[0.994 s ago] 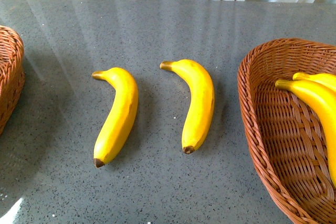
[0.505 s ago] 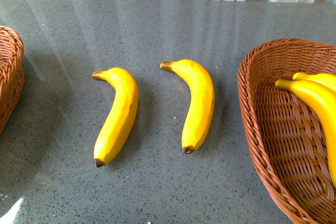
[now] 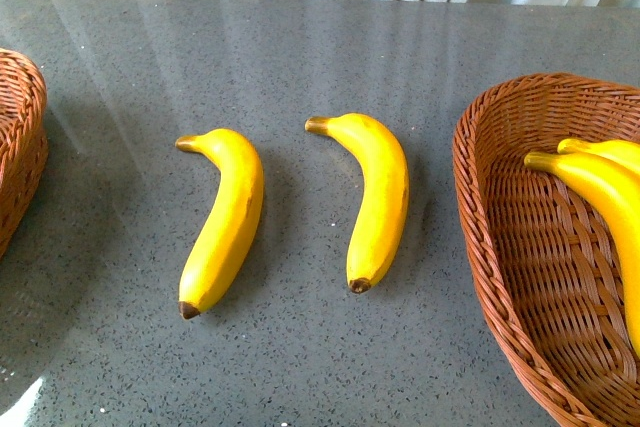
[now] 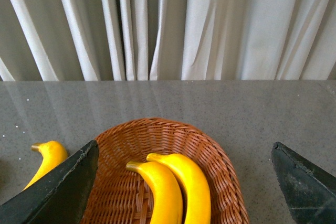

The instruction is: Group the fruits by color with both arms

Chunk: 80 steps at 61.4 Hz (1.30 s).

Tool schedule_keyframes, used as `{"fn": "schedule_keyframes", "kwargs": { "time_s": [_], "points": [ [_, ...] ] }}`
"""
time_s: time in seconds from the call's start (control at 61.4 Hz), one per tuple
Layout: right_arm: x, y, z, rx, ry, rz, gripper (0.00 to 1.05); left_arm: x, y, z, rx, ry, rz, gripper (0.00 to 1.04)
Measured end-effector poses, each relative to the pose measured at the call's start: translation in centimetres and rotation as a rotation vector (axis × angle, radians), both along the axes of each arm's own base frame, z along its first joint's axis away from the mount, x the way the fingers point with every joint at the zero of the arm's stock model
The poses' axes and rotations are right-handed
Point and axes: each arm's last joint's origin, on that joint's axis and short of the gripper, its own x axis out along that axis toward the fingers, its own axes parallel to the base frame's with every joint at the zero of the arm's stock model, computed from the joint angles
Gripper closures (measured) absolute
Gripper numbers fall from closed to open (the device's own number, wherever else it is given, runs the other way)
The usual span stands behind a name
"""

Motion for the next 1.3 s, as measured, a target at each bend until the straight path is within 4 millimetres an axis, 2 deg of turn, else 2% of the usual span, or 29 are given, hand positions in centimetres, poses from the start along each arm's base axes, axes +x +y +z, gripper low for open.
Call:
{"fn": "schedule_keyframes", "kwargs": {
  "time_s": [0.147,0.391,0.521,0.668,1.303],
  "points": [
    [0.0,0.0,0.0,0.0,0.0,0.0,0.09,0.0,0.0,0.0,0.0,0.0,0.0,1.03],
    [0.0,0.0,0.0,0.0,0.0,0.0,0.09,0.0,0.0,0.0,0.0,0.0,0.0,0.61],
    [0.0,0.0,0.0,0.0,0.0,0.0,0.09,0.0,0.0,0.0,0.0,0.0,0.0,0.31],
    [0.0,0.0,0.0,0.0,0.0,0.0,0.09,0.0,0.0,0.0,0.0,0.0,0.0,0.08],
    [0.0,0.0,0.0,0.0,0.0,0.0,0.09,0.0,0.0,0.0,0.0,0.0,0.0,0.09]
  ]
}}
